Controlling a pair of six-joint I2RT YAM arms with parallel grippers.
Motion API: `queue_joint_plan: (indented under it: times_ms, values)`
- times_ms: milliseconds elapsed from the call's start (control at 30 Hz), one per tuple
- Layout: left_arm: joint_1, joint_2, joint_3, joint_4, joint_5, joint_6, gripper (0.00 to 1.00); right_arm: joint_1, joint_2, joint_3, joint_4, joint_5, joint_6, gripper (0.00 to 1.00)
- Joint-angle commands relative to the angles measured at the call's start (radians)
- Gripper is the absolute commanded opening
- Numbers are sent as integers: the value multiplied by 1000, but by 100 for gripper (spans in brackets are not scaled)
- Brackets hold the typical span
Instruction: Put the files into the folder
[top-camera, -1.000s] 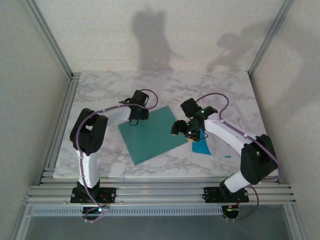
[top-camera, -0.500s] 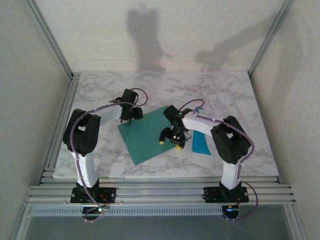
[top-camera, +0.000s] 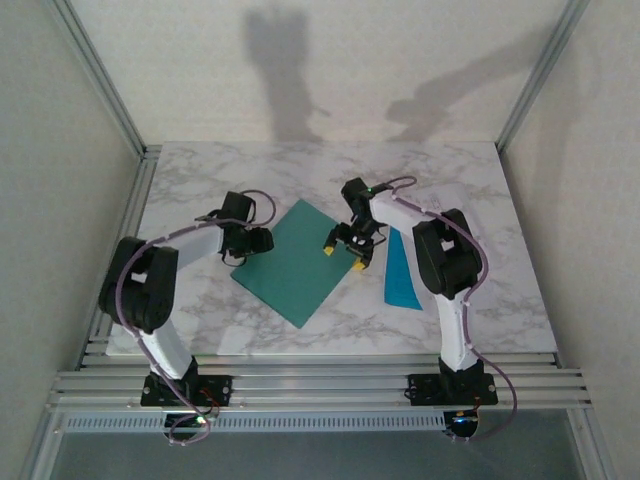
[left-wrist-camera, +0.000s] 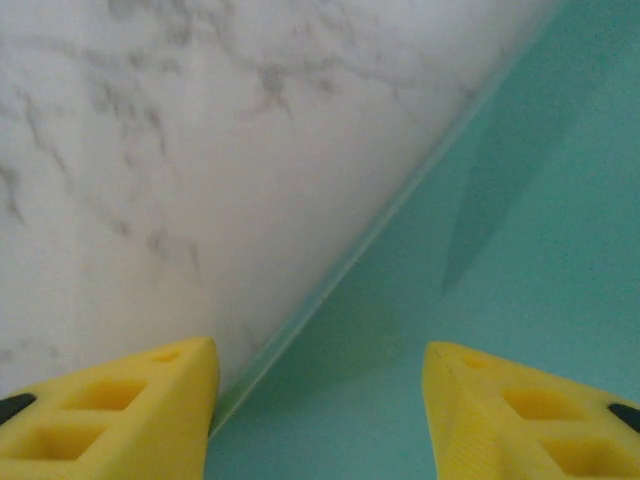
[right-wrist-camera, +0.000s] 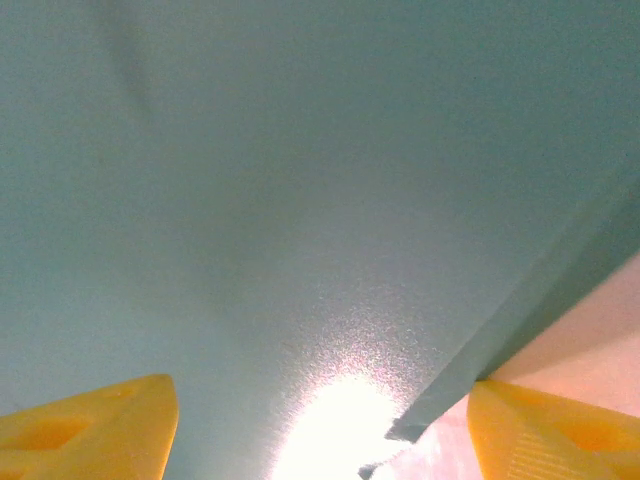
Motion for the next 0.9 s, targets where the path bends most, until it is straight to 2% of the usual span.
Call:
queue_joint_plan:
  times_ms: [0, 133, 233, 533, 700, 867]
  values:
    - [-23, -64, -92, 55, 165, -130, 55, -37, 64, 106, 45, -15, -56, 76]
    - [-57, -114, -162, 127, 190, -215, 55, -68, 107, 203, 6, -40, -74, 76]
    - [-70, -144, -188, 157, 194, -262, 55, -77, 88, 211, -10, -28, -89, 76]
    - [-71, -221, -197, 120, 115, -304, 57, -73, -123, -56, 92, 30, -87, 76]
    - [-72, -267, -191, 84, 87, -341, 67, -29, -142, -121, 109, 38, -98, 76]
    - [-82, -321, -204, 76, 97, -399, 71, -6, -131, -117, 110, 72, -100, 76]
